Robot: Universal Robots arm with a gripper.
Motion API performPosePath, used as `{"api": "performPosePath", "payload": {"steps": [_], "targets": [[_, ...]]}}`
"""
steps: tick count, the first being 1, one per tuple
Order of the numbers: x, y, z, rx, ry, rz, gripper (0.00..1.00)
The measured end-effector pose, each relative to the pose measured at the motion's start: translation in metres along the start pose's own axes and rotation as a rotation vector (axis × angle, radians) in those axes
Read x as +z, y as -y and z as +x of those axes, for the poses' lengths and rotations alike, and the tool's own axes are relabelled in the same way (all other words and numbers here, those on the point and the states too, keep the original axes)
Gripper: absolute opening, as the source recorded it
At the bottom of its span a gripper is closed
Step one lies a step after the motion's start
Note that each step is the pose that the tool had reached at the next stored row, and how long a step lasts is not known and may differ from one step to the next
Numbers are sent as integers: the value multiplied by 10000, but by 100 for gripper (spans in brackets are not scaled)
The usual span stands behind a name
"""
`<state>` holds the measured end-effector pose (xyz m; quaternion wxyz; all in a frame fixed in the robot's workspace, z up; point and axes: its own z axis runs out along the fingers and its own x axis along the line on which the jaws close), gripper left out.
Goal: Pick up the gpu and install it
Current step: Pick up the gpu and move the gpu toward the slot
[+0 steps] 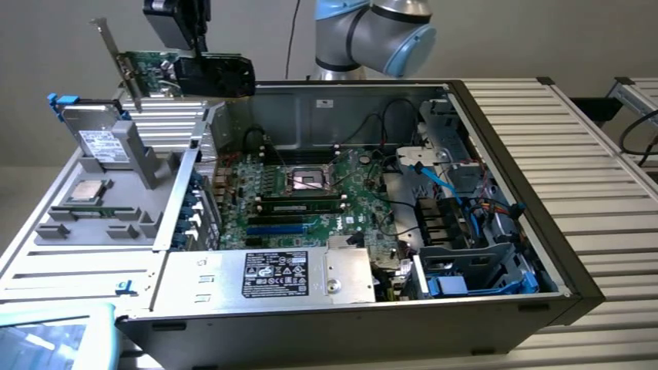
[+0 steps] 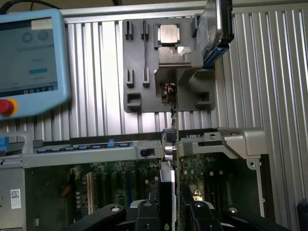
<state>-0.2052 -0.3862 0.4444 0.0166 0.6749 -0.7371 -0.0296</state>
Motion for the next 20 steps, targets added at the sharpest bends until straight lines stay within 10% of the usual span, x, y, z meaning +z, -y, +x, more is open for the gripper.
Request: {"api": "performPosePath", "payload": {"steps": [20], "targets": [[-53,831,-40,-35,34,-15,28]]}}
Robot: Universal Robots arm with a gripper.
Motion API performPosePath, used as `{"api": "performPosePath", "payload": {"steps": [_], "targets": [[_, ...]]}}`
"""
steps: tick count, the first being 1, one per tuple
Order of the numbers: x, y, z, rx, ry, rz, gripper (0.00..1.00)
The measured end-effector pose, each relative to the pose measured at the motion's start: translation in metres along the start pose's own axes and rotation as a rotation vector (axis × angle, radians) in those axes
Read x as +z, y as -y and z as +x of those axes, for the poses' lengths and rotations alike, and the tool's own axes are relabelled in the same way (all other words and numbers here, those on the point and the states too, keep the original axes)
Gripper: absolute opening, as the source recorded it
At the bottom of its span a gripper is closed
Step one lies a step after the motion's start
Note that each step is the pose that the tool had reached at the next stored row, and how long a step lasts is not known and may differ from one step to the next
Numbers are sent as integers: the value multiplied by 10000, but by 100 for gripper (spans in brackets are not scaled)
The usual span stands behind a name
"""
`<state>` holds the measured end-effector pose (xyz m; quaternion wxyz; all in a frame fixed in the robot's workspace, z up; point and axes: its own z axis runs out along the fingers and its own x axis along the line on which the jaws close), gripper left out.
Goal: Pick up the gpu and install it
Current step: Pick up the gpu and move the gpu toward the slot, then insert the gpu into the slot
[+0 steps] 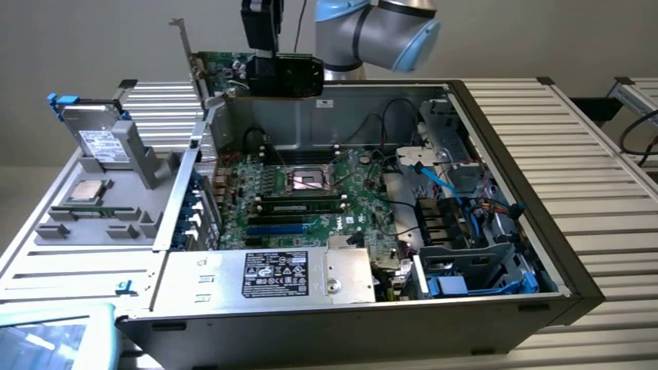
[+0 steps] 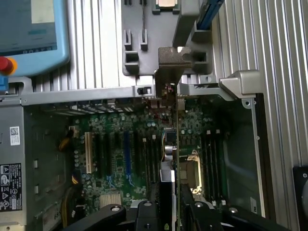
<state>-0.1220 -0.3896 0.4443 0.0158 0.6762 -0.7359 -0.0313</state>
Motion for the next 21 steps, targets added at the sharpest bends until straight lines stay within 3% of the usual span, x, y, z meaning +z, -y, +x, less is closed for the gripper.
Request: {"api": "performPosePath", "payload": {"steps": [6,21], "targets": [[-10,152,0,-57,16,-6,28],[-9,152,0,-55,18,-5,28]]}}
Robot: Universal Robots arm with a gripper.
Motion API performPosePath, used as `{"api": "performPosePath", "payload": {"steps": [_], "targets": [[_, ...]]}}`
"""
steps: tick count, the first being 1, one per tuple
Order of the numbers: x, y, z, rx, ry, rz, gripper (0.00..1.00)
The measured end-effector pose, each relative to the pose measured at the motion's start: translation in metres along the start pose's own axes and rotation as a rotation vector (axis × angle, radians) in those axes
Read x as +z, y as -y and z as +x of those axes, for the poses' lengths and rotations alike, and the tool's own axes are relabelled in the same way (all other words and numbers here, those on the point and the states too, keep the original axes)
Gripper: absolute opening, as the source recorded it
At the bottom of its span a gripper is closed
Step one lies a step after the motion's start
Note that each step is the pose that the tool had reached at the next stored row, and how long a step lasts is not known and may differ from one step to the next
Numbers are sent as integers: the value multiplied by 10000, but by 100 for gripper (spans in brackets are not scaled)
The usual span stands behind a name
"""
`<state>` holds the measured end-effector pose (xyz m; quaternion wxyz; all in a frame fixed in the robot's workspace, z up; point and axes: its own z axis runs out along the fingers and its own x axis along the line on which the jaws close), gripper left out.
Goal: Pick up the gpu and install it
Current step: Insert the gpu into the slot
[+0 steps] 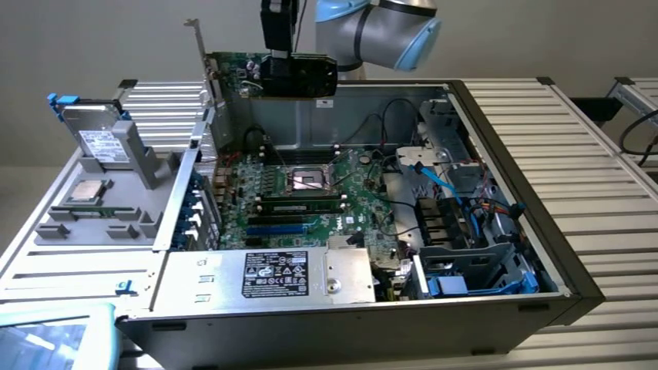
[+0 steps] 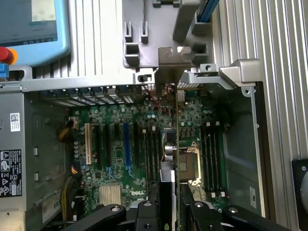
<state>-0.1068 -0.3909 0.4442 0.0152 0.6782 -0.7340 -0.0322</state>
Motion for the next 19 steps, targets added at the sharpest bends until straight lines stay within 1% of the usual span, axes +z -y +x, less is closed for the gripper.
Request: {"api": "performPosePath", "payload": {"steps": [1,2,5,9,13,16,19], "targets": [[1,0,1,0,4,-1,28],[2,3,21,-3,30,-4,28],[20,12,130,-9,135,-11,28],[79,26,257,-19,287,-24,28],[148,39,359,-27,411,-33,28],[201,47,416,-33,489,-39,28],[254,57,436,-36,536,-43,28]]}}
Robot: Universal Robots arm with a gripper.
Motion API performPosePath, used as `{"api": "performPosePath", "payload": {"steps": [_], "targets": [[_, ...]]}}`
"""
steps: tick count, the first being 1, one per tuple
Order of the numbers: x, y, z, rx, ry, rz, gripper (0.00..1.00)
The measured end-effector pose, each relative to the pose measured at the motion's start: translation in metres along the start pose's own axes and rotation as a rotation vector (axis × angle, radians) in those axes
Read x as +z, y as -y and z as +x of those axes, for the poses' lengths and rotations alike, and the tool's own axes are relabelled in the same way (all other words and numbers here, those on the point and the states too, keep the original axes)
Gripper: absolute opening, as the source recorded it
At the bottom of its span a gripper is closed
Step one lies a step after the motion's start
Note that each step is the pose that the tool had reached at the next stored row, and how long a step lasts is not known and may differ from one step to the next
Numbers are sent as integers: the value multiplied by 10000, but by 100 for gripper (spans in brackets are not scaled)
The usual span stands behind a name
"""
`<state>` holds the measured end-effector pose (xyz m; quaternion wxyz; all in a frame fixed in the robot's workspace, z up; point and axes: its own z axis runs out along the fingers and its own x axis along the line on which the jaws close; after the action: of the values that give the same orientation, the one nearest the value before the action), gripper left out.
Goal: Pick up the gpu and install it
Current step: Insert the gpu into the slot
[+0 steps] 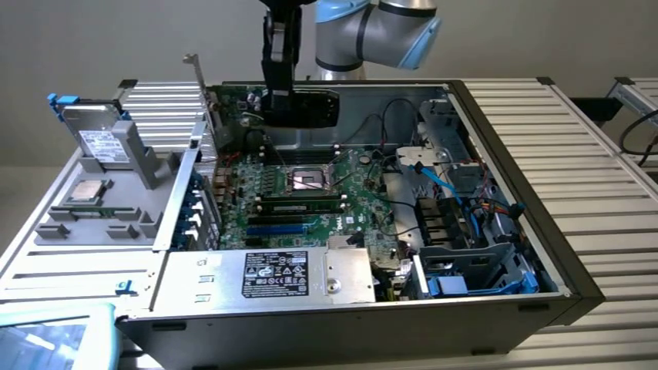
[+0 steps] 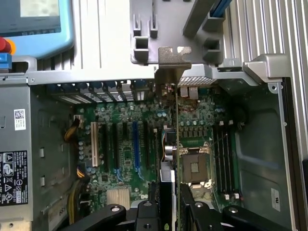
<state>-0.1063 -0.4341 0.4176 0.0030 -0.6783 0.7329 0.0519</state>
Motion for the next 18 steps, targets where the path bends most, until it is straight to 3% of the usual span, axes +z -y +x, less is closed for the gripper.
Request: {"api": "performPosePath", "payload": {"steps": [8,18], "targets": [[141,20,71,-5,81,-7,28],[317,52,317,-14,214,-17,28]]}}
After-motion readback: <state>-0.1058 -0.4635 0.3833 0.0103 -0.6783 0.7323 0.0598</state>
